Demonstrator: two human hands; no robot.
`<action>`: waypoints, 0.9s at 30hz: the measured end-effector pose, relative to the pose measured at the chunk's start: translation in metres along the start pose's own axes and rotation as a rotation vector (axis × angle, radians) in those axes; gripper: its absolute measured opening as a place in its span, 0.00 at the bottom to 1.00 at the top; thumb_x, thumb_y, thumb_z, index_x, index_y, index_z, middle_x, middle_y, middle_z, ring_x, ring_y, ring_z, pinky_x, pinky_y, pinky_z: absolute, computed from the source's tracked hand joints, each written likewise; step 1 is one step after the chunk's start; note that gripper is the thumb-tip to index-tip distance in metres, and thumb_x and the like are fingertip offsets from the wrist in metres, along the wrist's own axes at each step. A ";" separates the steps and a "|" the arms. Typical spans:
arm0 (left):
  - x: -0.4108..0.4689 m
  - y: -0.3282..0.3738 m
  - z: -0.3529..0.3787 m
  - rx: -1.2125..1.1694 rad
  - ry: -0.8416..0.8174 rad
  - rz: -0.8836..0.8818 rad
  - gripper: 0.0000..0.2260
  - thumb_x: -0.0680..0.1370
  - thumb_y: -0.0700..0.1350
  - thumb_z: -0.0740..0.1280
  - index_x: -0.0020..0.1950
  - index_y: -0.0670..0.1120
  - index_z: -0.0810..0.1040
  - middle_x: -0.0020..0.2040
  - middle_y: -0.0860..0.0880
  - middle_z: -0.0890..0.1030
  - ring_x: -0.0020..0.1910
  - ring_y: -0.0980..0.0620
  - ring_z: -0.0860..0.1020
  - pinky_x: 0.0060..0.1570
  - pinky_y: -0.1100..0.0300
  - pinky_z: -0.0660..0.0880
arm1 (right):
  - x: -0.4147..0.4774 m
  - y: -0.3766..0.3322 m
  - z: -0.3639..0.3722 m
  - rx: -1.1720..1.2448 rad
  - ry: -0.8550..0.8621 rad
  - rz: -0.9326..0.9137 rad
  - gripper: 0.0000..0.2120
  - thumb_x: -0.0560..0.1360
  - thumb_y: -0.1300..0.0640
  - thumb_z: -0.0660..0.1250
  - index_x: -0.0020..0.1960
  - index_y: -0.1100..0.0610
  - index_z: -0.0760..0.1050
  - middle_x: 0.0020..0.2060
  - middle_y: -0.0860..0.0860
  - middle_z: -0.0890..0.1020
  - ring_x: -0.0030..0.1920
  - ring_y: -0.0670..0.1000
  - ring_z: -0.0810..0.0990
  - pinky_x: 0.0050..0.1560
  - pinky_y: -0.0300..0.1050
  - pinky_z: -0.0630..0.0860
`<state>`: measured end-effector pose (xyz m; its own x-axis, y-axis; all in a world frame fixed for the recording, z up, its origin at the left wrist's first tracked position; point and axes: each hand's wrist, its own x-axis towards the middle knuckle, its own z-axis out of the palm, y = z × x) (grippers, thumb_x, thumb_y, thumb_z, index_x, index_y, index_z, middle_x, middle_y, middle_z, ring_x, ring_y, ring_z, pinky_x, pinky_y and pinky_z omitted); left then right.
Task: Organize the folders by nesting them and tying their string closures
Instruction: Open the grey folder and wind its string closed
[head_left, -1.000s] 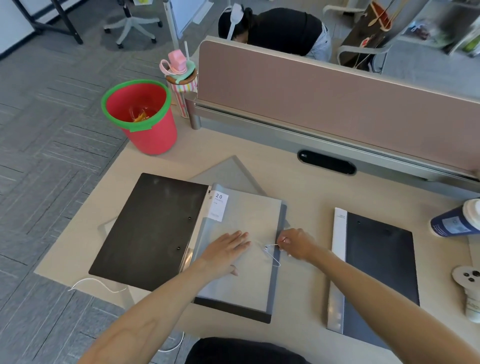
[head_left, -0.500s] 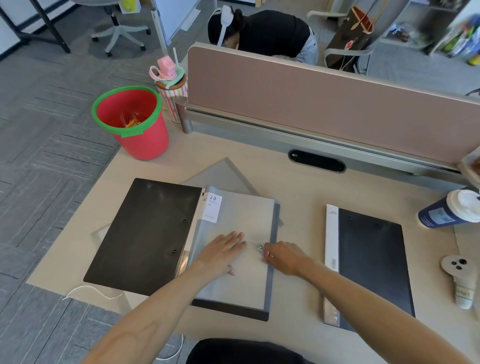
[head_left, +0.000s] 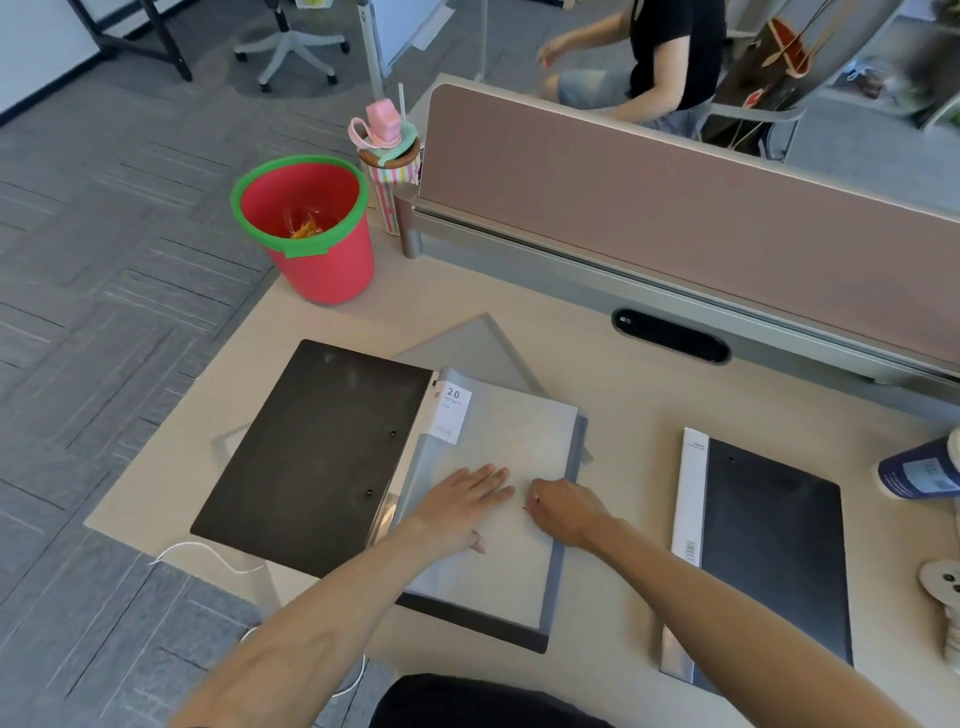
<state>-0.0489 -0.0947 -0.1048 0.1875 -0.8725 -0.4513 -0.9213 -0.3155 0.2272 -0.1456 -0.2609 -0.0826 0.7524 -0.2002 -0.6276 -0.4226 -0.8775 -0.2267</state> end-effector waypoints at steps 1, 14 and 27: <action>0.000 0.000 0.000 0.002 -0.002 0.000 0.37 0.79 0.51 0.66 0.80 0.48 0.47 0.81 0.48 0.43 0.80 0.48 0.43 0.76 0.52 0.44 | 0.003 0.000 0.000 0.052 0.000 0.027 0.15 0.80 0.52 0.54 0.57 0.59 0.74 0.54 0.58 0.82 0.52 0.60 0.80 0.52 0.53 0.77; 0.002 -0.003 0.004 0.028 -0.030 0.007 0.37 0.80 0.53 0.63 0.80 0.47 0.45 0.81 0.48 0.41 0.79 0.49 0.40 0.76 0.53 0.42 | 0.011 0.018 -0.007 -0.068 0.119 0.100 0.14 0.81 0.53 0.51 0.55 0.62 0.70 0.50 0.59 0.81 0.45 0.60 0.80 0.41 0.47 0.69; 0.000 0.001 0.001 0.017 -0.021 0.005 0.36 0.79 0.51 0.64 0.80 0.46 0.46 0.81 0.47 0.42 0.79 0.48 0.42 0.76 0.53 0.42 | -0.002 0.032 -0.011 -0.520 0.086 -0.197 0.10 0.76 0.64 0.59 0.58 0.62 0.69 0.48 0.57 0.83 0.46 0.60 0.82 0.40 0.50 0.73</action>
<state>-0.0496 -0.0949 -0.1054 0.1756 -0.8662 -0.4677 -0.9279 -0.3044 0.2152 -0.1556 -0.2934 -0.0807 0.8398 -0.0261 -0.5422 0.0188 -0.9968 0.0771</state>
